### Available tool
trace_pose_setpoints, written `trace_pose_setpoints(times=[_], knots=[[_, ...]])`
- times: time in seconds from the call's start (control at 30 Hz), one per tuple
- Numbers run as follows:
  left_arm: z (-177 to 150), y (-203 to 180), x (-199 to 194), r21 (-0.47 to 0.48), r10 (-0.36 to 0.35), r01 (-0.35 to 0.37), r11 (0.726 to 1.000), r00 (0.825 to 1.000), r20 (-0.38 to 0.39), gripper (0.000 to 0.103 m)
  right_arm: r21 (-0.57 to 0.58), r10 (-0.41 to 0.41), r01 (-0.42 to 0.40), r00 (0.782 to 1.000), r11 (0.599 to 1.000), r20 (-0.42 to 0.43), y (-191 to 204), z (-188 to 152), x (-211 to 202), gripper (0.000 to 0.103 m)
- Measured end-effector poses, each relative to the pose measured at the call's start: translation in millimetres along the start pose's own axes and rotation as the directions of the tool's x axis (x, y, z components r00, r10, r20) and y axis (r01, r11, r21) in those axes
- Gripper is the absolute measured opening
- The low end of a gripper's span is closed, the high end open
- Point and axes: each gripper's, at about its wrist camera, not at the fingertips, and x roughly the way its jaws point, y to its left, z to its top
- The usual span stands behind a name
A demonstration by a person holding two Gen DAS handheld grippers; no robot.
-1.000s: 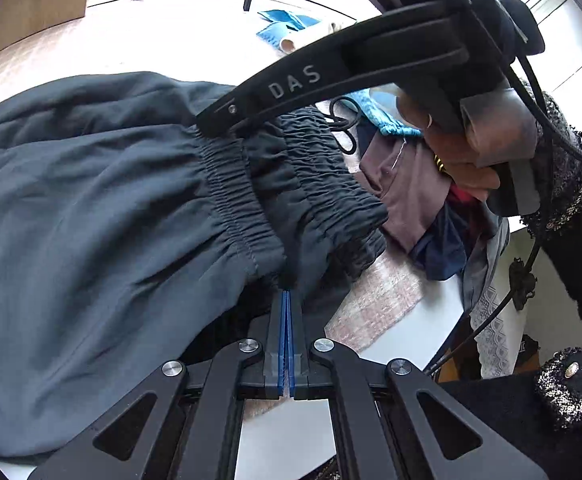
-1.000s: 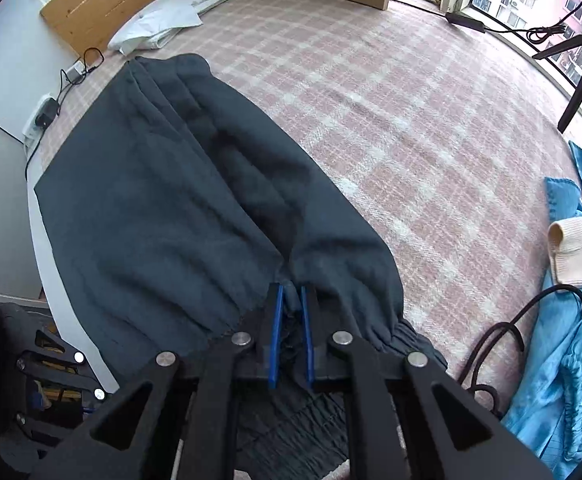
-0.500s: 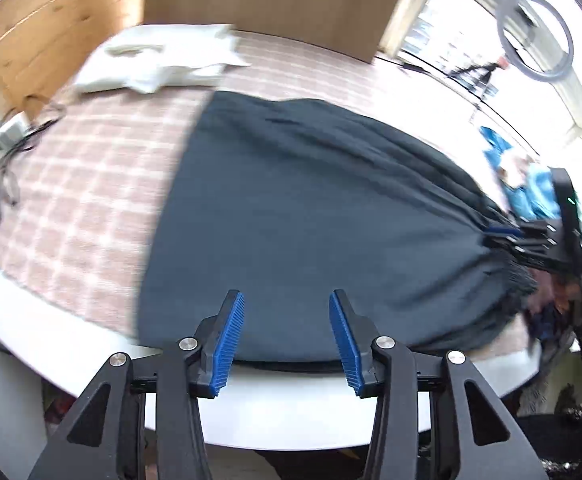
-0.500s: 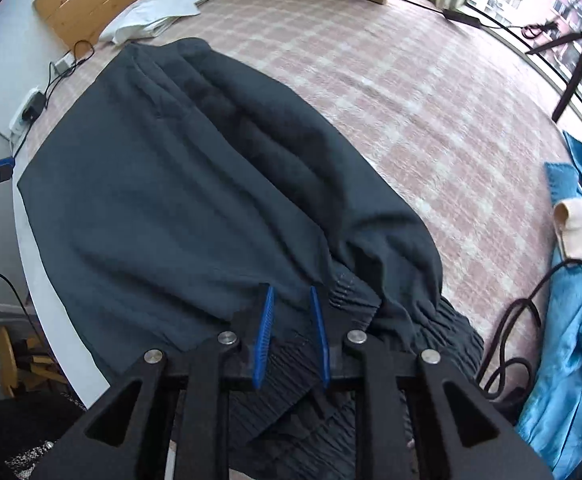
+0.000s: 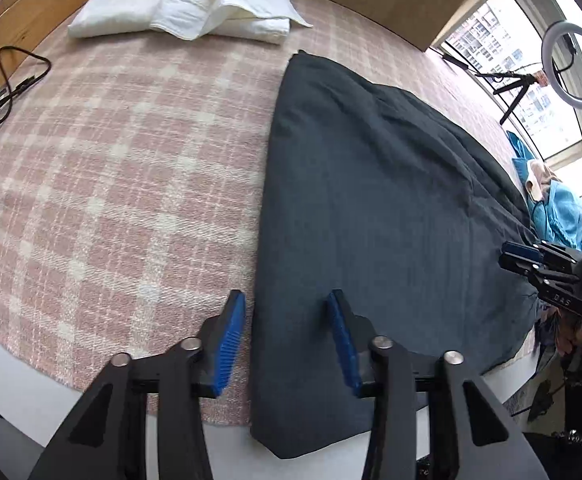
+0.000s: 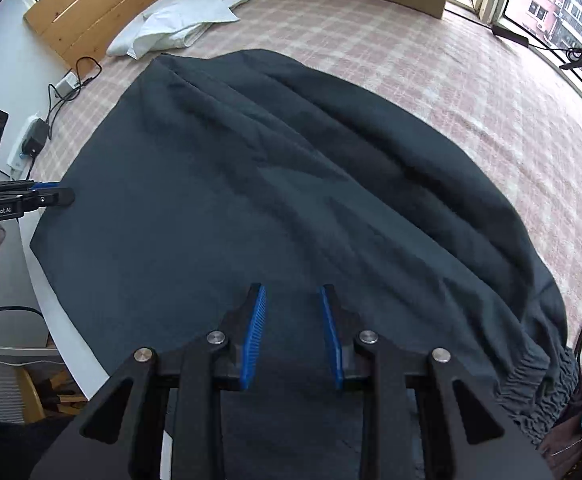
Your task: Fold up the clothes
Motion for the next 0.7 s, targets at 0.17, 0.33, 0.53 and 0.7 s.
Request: trace_pose_setpoints(times=[0.17, 0.33, 0.53, 0.7], knots=[[11.1, -62.1, -19.5, 0.111, -0.108, 0.102, 0.989, 0.993, 0.048, 0.002, 0.07, 0.02, -0.022, 0.999, 0.997, 0.027, -13.4, -2.5, -6.2, 0.028], [22.2, -124.1, -39.0, 0.225, -0.218, 0.195, 0.955, 0.972, 0.083, 0.002, 0.166, 0.092, -0.105, 0.992, 0.981, 0.082, -54.2, -16.7, -34.8, 0.028], [17.9, -246.4, -35.6, 0.429, -0.37, 0.334, 0.839, 0.929, 0.001, 0.002, 0.27, 0.174, -0.221, 0.967, 0.937, 0.187, -119.4, -38.6, -78.9, 0.028], [-21.5, -356.6, 25.9, 0.509, -0.394, 0.445, 0.737, 0.894, -0.211, 0.011, 0.262, 0.198, -0.255, 0.954, 0.931, 0.227, -149.7, -41.8, -96.8, 0.034]])
